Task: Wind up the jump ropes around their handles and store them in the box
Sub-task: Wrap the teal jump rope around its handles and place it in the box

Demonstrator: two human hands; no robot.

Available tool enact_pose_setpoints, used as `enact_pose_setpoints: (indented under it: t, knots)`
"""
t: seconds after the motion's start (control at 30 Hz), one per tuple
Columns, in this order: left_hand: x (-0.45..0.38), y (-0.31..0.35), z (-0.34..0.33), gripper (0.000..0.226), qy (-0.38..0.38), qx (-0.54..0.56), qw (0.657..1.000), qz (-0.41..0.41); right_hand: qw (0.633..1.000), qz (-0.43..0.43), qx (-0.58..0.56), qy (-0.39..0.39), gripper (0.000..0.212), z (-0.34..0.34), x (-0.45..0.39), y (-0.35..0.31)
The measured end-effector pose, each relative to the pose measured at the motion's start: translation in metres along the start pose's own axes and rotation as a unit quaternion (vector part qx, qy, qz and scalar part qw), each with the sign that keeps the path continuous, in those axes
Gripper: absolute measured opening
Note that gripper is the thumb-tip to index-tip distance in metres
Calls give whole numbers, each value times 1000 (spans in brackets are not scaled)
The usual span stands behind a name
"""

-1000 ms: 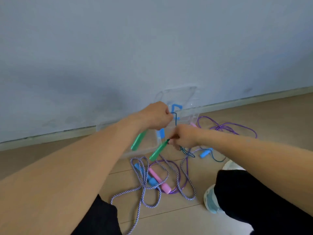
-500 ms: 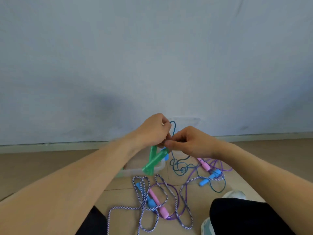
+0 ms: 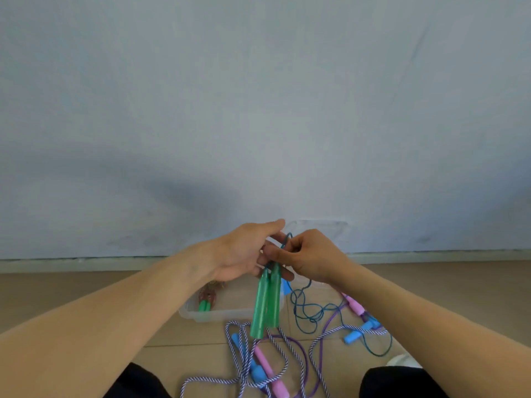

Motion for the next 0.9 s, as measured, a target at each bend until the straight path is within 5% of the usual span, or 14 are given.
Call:
enact_pose_setpoints:
  t: [0.23, 0.47, 0.7, 0.9]
  knots:
    - [1, 8, 10, 36, -20, 4, 999, -41, 991, 1, -131, -36, 47, -7, -11, -8]
    - [10, -1, 15, 36, -117, -34, 992, -25, 928, -58, -366, -28, 27, 17, -10, -2]
    - [8, -1, 10, 21, -135, -9, 991, -13, 897, -91, -432, -22, 24, 19, -4, 10]
    - [5, -3, -1, 36, -176, -47, 983, 26, 926, -54, -374, -7, 23, 28, -1, 6]
Point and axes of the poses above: each hand's wrist, its own x-axis away from the middle knuckle, its own z-axis out of the back of the hand, y = z × x, the point moved 9 cm from there along -x, towards the middle knuckle, and after that the axes turned 2 degrees about -z, right-handed, at the moved point
